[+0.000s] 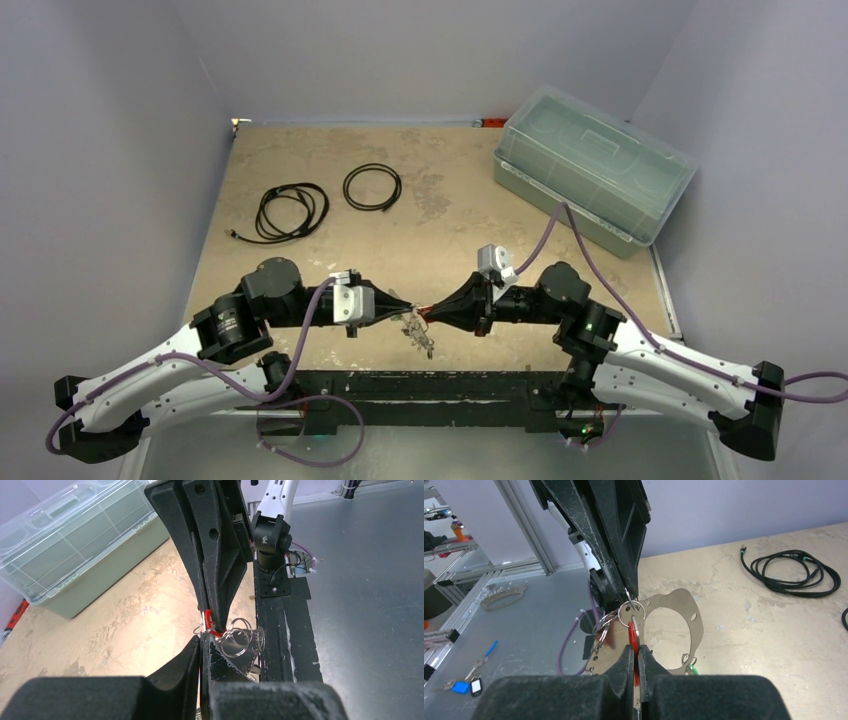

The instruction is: Put the keys on the keyring

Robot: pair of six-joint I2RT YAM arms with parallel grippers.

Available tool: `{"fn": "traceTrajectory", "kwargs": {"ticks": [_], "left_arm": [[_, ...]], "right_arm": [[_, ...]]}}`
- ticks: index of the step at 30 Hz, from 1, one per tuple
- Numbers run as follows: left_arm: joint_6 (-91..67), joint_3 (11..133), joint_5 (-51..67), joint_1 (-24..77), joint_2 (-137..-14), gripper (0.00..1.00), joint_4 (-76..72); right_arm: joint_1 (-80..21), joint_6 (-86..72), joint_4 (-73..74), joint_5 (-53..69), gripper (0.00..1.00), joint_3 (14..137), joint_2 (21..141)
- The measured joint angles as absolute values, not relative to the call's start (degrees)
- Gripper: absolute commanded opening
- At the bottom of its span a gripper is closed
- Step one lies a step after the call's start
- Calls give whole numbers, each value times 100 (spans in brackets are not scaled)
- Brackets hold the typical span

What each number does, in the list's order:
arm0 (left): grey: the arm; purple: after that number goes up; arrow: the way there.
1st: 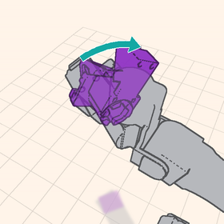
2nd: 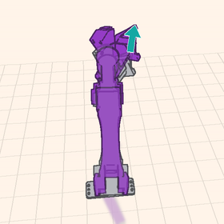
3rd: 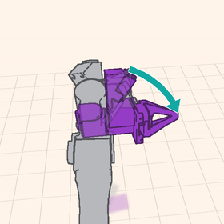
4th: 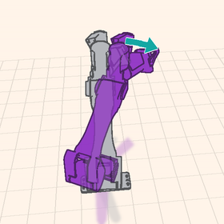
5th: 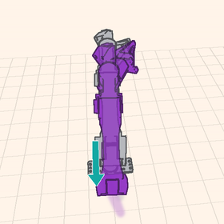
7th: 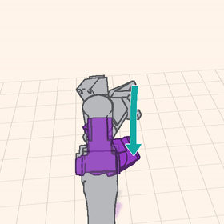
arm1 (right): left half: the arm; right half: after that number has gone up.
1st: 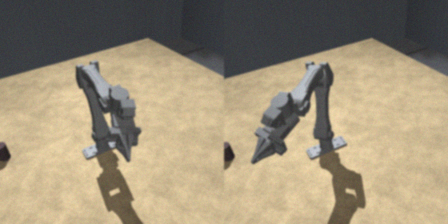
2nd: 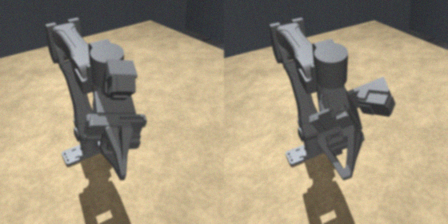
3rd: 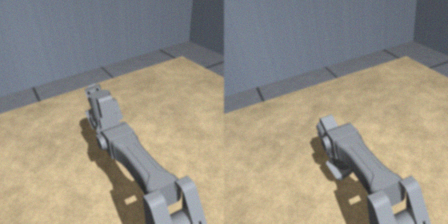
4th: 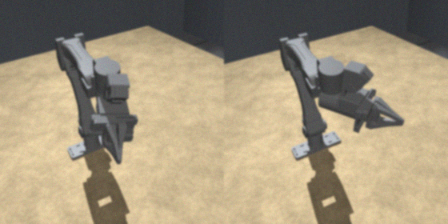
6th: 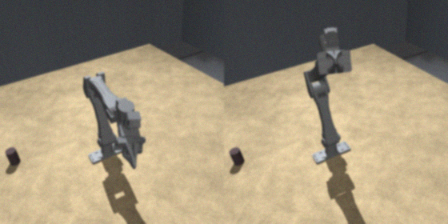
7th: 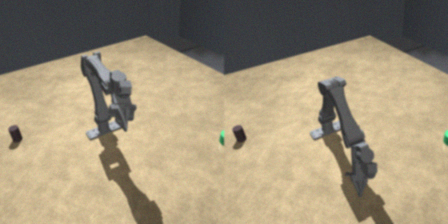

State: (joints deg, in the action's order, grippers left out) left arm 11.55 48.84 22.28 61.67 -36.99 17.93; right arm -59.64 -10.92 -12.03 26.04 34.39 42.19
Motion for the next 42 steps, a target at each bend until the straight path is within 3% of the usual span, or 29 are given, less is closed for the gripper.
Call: {"fn": "traceTrajectory", "kwargs": {"ticks": [9, 11, 12, 15, 18, 24, 32, 42], "left_arm": [[1153, 4884, 2200, 6167, -3671, 0, 1776], [1153, 4884, 2200, 6167, -3658, 0, 1767], [1153, 4884, 2200, 6167, -3656, 0, 1767], [1151, 4884, 2202, 6167, -3656, 0, 1765], [1151, 4884, 2204, 6167, -3656, 0, 1719], [1149, 4884, 2209, 6167, -3675, 0, 1704], [1107, 4880, 2211, 6167, -3708, 0, 1673], [1020, 4799, 2235, 6167, -3754, 0, 1546]], "right_arm": [[-6003, -1094, -1194, 2606, 0, 3437, 4399], [-6010, -1103, -1199, 2604, 5, 3437, 4399], [-6012, -1107, -1197, 2602, 12, 3437, 4399], [-6012, -1122, -1166, 2569, 48, 3437, 4397], [-6012, -1090, -1039, 2408, 61, 3439, 4381], [-6012, -989, -958, 2193, 61, 3581, 4342], [-6202, -829, -1048, 2196, 54, 3972, 4394], [-6431, -674, -1118, 2193, 35, 4093, 4770]]}}
